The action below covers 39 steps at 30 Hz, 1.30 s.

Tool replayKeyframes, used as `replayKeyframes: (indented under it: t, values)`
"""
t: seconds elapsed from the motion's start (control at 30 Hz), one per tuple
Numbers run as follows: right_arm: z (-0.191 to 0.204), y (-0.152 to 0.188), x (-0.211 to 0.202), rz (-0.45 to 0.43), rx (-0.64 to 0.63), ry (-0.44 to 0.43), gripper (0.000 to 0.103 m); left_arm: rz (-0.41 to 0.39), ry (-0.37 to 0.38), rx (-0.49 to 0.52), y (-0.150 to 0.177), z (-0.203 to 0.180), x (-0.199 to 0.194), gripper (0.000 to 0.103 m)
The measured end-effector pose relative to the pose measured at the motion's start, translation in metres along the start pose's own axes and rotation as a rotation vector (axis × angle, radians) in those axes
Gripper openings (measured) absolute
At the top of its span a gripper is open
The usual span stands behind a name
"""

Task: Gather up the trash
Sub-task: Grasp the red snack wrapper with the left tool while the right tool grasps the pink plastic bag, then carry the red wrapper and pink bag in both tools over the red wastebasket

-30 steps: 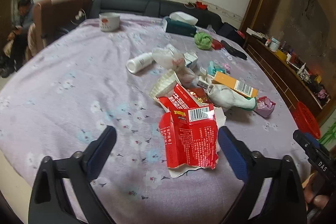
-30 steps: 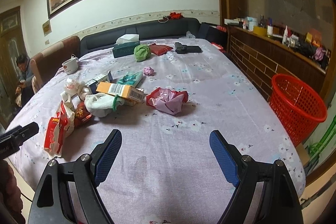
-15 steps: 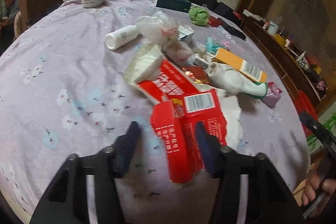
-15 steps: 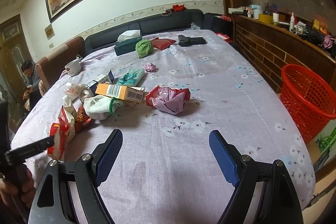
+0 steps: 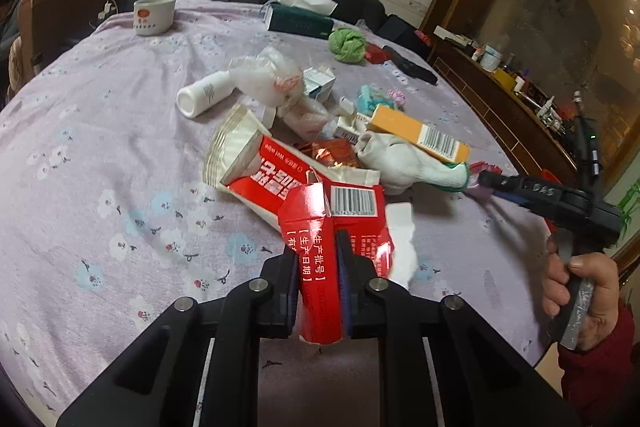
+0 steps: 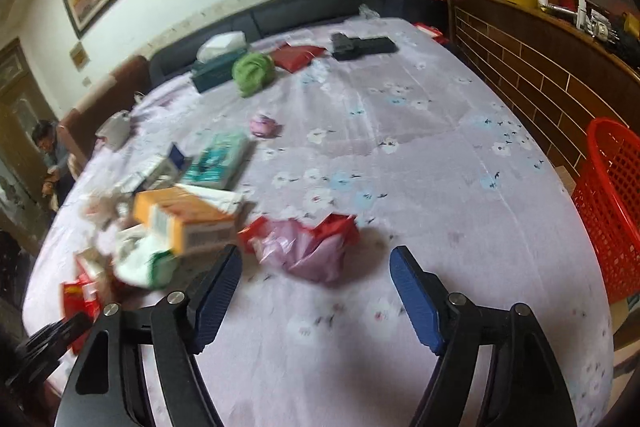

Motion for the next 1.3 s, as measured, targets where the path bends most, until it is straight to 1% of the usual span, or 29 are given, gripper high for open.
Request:
replayKeyframes:
  t: [0.03, 0.07, 0.1, 0.13, 0.23, 0.3, 0.53, 0.7, 0.87, 1.0, 1.1, 1.3]
  values:
    - [0.001, -0.001, 0.005, 0.010, 0.004, -0.010, 0.067, -0.006, 0.001, 0.005, -0.001, -0.001, -0.002, 0.016]
    - [0.002, -0.001, 0.009, 0.026, 0.008, -0.024, 0.060, -0.013, 0.004, 0.012, -0.002, -0.003, -0.004, 0.016]
    - [0.004, 0.001, 0.015, 0.050, 0.010, -0.043, 0.046, -0.018, 0.005, 0.015, -0.003, -0.004, -0.006, 0.016]
    - [0.006, 0.003, 0.017, 0.061, 0.011, -0.053, 0.040, -0.022, 0.006, 0.019, -0.005, -0.006, -0.007, 0.016]
    - [0.007, 0.006, 0.010, 0.035, 0.014, -0.062, 0.036, -0.035, 0.010, 0.040, -0.008, -0.013, -0.009, 0.016]
    - [0.007, 0.008, 0.000, 0.006, 0.013, -0.068, 0.034, -0.040, 0.012, 0.060, -0.010, -0.020, -0.009, 0.016]
    - [0.001, 0.015, -0.033, -0.072, 0.003, -0.051, 0.034, -0.038, 0.037, 0.130, -0.017, -0.052, -0.003, 0.016]
    - [-0.006, 0.016, -0.053, -0.128, -0.022, -0.012, 0.034, -0.034, 0.067, 0.193, -0.022, -0.085, 0.005, 0.016]
    - [-0.024, 0.017, -0.067, -0.148, -0.001, -0.007, 0.034, -0.020, 0.103, 0.241, -0.026, -0.119, 0.018, 0.016]
    - [-0.049, 0.016, -0.083, -0.171, 0.051, -0.003, 0.034, -0.003, 0.139, 0.290, -0.029, -0.154, 0.032, 0.016]
    - [-0.075, 0.015, -0.098, -0.198, 0.102, 0.009, 0.034, 0.014, 0.176, 0.328, -0.030, -0.184, 0.045, 0.016]
    - [-0.151, 0.012, -0.128, -0.261, 0.225, 0.081, 0.035, 0.046, 0.256, 0.412, -0.032, -0.257, 0.072, 0.016]
Point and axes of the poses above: each gripper's, at about its wrist camera, not at the fingertips, and x roughly the way its jaws point, z to its left, y to its underside, the point moved 7 cm from there along x, roughly the way its jaws point, and after that the axes turned 10 degrees about y, right-handed, at the moved point
